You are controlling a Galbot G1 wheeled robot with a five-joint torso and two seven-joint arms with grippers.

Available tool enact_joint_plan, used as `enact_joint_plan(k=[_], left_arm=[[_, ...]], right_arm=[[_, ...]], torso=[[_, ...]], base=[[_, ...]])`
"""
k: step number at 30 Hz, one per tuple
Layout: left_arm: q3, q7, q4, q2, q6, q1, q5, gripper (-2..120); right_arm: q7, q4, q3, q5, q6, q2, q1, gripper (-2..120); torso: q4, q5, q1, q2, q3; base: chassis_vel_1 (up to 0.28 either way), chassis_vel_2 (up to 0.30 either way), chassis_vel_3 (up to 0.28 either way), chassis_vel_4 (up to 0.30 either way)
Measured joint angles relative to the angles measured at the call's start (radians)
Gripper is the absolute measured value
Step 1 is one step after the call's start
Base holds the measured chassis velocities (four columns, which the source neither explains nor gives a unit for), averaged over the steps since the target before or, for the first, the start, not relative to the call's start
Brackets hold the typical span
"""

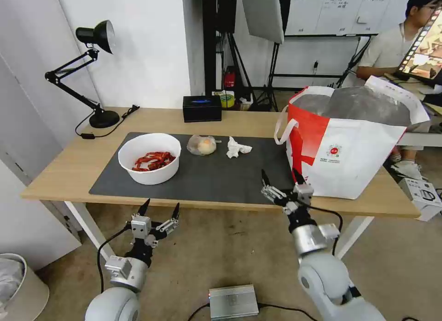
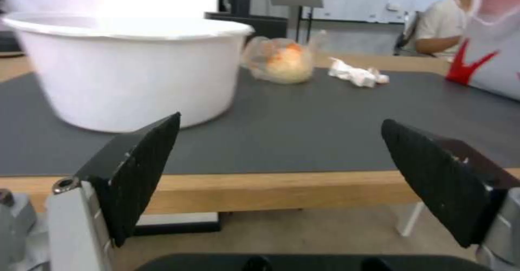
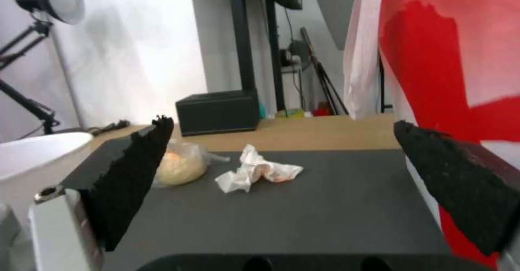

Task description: Pick up the trash from the table and place it into the takeout bag.

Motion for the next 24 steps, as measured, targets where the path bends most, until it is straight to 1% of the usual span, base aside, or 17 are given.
enact_joint_plan(k=[1,4,5,8,9,12,14,15,17,19,21,22,24], left_arm=[[0.008,0.000,0.000,0.004,0.002,-0.003,0.000,100],[0.017,0.006,-0.002,0.002,0.004,0.001,0.001,100],[0.017,0.006,-0.002,0.002,0.004,0.001,0.001,100],[0.019,0.009,-0.006,-0.003,0.005,0.007,0.002,100],[0.019,0.009,-0.006,-0.003,0.005,0.007,0.002,100],[0.018,0.011,-0.016,-0.006,0.005,0.017,0.003,100],[0.017,0.012,-0.017,-0.008,0.005,0.019,0.003,100],[0.017,0.012,-0.019,-0.010,0.005,0.022,0.003,100],[0.017,0.012,-0.019,-0.011,0.005,0.023,0.003,100],[0.017,0.013,-0.019,-0.017,0.005,0.028,0.011,100],[0.017,0.014,-0.019,-0.018,0.006,0.028,0.012,100],[0.015,0.014,-0.017,-0.024,0.005,0.031,0.016,100],[0.014,0.014,-0.016,-0.027,0.005,0.033,0.017,100]], right_arm=[[0.014,0.000,-0.005,0.014,-0.028,-0.005,0.020,100],[0.057,-0.016,-0.030,0.056,-0.125,-0.026,0.114,100],[0.057,-0.016,-0.030,0.056,-0.125,-0.026,0.114,100],[0.091,-0.053,-0.060,0.092,-0.193,-0.041,0.215,100],[0.091,-0.053,-0.060,0.092,-0.193,-0.041,0.215,100],[0.116,-0.099,-0.102,0.134,-0.241,-0.044,0.311,100],[0.123,-0.112,-0.113,0.145,-0.258,-0.044,0.336,100],[0.131,-0.129,-0.127,0.168,-0.296,-0.039,0.371,100],[0.134,-0.133,-0.132,0.174,-0.308,-0.038,0.382,100],[0.166,-0.168,-0.172,0.221,-0.376,-0.025,0.459,100],[0.175,-0.178,-0.182,0.232,-0.386,-0.022,0.476,100],[0.206,-0.220,-0.209,0.268,-0.416,-0.012,0.535,100],[0.220,-0.245,-0.220,0.284,-0.426,-0.006,0.563,100]], torso=[[-0.0004,-0.0002,0.000,0.000,0.000],[0.0000,-0.0001,0.000,0.000,0.000],[0.0000,-0.0001,0.000,0.000,0.000],[-0.0001,-0.0003,0.000,0.000,0.000],[-0.0001,-0.0003,0.000,0.000,0.000],[-0.0001,-0.0001,0.000,0.000,0.000],[0.0000,-0.0002,0.000,0.000,0.000],[-0.0001,0.0000,0.000,0.000,0.000],[-0.0001,0.0000,0.000,0.000,0.000],[-0.0001,-0.0003,0.000,0.000,0.000],[-0.0002,-0.0002,0.000,0.000,0.000],[0.0000,-0.0001,0.000,0.000,0.000],[0.0001,-0.0003,0.000,0.000,0.000]], base=[[0.000,0.000,0.000,0.000],[0.000,0.000,0.000,0.000],[0.000,0.000,0.000,0.000],[0.000,0.000,0.000,0.000],[0.000,0.000,0.000,0.000],[0.000,0.000,0.000,0.000],[0.000,0.000,0.000,0.000],[0.000,0.000,0.000,0.000],[0.000,0.000,0.000,0.000],[0.000,0.000,0.000,0.000],[0.000,0.000,0.000,0.000],[0.000,0.000,0.000,0.000],[0.000,0.000,0.000,0.000]])
